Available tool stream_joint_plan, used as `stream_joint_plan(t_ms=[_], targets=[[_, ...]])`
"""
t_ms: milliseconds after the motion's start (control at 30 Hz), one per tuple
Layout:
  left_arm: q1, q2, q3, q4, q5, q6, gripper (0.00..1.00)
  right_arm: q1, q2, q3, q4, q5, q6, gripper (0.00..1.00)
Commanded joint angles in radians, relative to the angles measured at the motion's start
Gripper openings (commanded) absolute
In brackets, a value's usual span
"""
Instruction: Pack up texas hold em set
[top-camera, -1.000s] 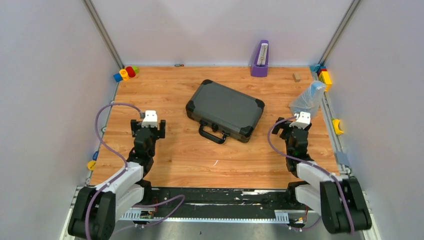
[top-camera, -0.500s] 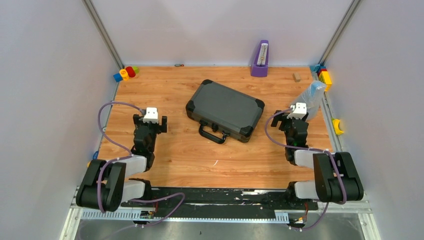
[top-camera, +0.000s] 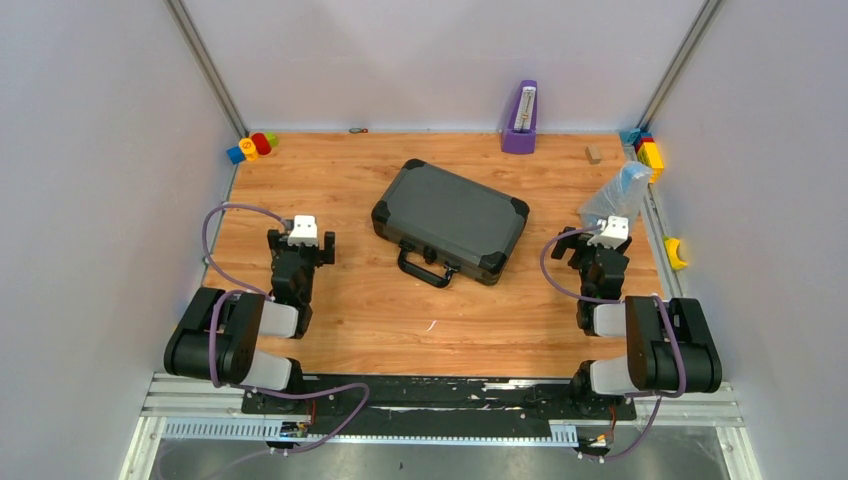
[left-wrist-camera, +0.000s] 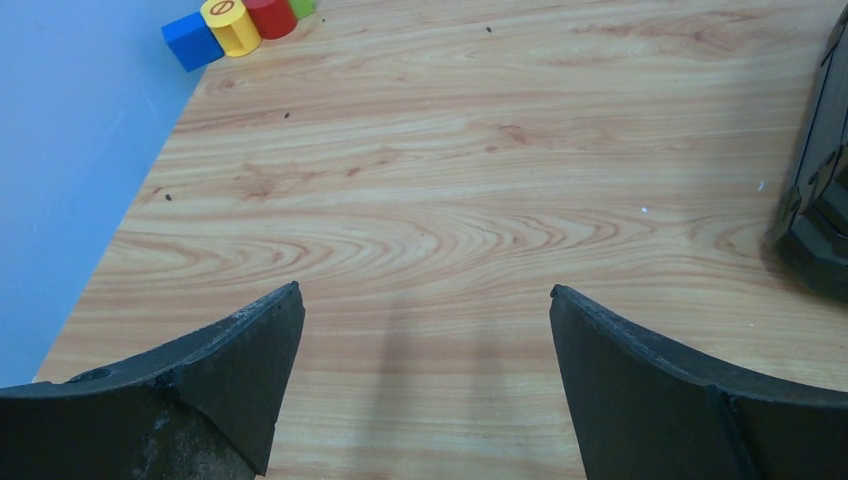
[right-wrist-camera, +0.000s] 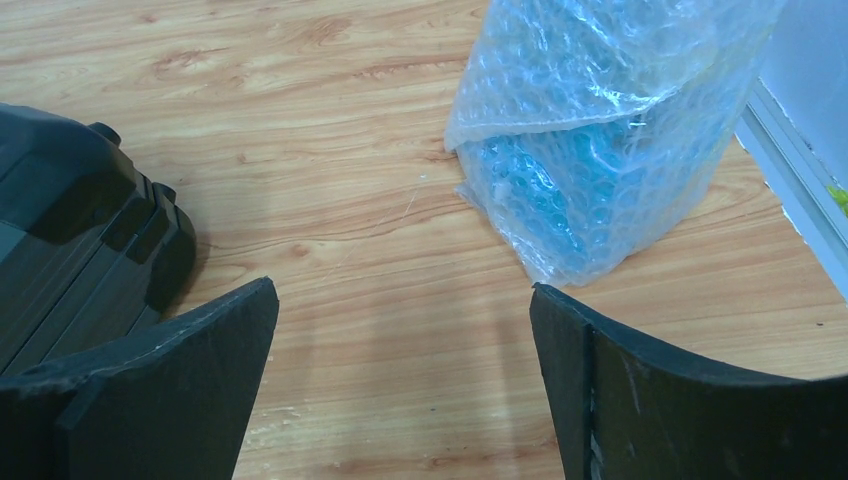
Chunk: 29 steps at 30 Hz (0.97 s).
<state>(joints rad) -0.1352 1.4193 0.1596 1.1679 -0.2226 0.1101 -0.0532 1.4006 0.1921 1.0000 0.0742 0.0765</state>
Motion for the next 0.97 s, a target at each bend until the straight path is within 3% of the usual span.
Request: stream_joint_plan(t_ms=[0, 567, 933], targets=[[0.009, -0.010, 0.015, 0.068, -0.027, -0.002, 1.00, 0.003, -0.019, 0.020, 0.031, -0.017, 0.018, 1.00], [0.022, -0.004, 0.073, -0.031, -0.090, -0.042, 1.00, 0.001, -0.020, 0.021, 0.027, -0.020, 0.019, 1.00], [0.068, -0.009, 0.117, -0.124, -0.004, -0.068, 1.00, 0.001, -0.020, 0.021, 0.027, -0.018, 0.020, 1.00]])
